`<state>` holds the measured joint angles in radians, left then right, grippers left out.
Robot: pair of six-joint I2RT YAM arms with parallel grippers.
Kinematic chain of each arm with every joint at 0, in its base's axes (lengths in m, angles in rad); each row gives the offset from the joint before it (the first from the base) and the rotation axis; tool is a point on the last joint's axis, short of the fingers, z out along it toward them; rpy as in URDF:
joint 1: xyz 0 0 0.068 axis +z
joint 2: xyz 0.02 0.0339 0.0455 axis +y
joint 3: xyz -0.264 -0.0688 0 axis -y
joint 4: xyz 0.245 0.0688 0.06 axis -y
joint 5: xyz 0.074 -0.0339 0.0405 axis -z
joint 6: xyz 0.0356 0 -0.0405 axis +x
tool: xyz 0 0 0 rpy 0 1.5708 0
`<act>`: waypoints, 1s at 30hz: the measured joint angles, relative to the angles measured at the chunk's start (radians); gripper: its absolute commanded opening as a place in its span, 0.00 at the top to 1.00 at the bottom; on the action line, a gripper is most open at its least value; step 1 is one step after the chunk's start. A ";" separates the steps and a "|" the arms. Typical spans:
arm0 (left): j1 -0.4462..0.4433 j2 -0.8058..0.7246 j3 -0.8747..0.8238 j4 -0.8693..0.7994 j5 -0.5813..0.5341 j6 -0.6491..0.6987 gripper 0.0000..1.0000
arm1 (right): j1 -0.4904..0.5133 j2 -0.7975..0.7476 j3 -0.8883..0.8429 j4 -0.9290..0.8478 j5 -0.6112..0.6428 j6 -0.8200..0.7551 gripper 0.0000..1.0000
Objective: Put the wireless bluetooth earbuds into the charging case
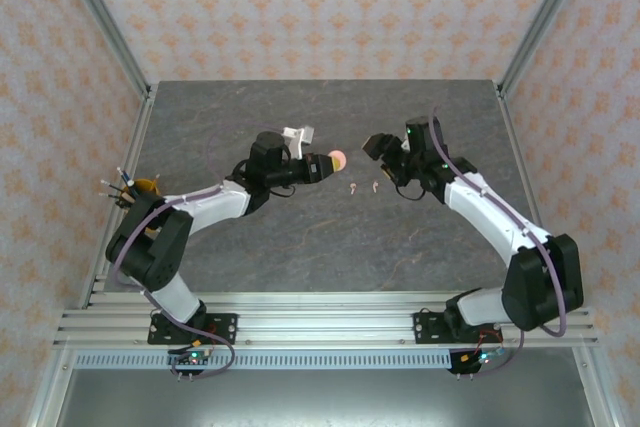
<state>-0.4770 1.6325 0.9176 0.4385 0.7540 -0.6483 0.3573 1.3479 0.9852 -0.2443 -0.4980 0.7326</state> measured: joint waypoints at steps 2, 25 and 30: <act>0.000 -0.016 0.027 -0.054 0.018 0.026 1.00 | 0.000 -0.017 -0.037 0.028 -0.050 -0.077 0.31; 0.000 -0.027 0.140 -0.322 0.091 0.135 1.00 | 0.007 0.043 -0.107 0.269 -0.277 -0.195 0.36; 0.009 -0.027 0.140 -0.332 0.093 0.134 1.00 | 0.006 0.079 -0.110 0.305 -0.253 -0.177 0.40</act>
<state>-0.4683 1.6051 1.0580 0.1070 0.8474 -0.5140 0.3637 1.4265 0.8749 0.0608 -0.7509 0.5560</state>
